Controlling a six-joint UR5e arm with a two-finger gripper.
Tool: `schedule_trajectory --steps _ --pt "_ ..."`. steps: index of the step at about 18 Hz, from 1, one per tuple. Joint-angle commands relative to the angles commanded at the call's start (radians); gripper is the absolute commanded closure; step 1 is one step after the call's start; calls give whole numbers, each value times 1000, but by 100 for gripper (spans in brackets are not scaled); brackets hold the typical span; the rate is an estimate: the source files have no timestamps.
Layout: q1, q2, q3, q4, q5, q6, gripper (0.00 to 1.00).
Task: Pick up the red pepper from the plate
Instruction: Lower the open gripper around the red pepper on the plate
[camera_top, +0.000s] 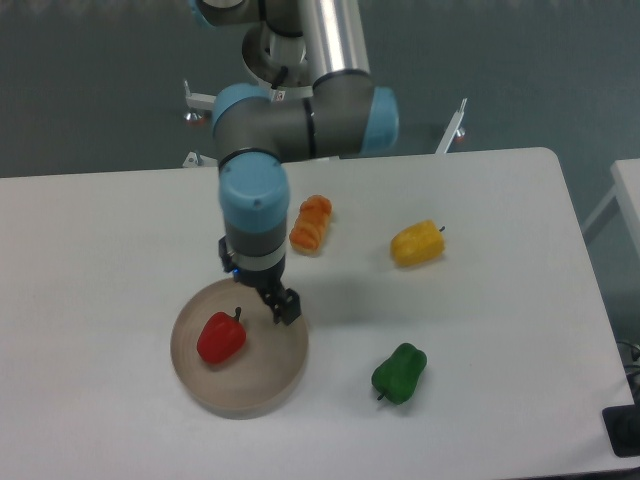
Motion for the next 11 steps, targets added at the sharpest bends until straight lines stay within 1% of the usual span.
schedule_trajectory --steps 7,11 --pt "-43 -57 20 3 2 -14 0" --pt "-51 -87 18 54 8 -15 0"
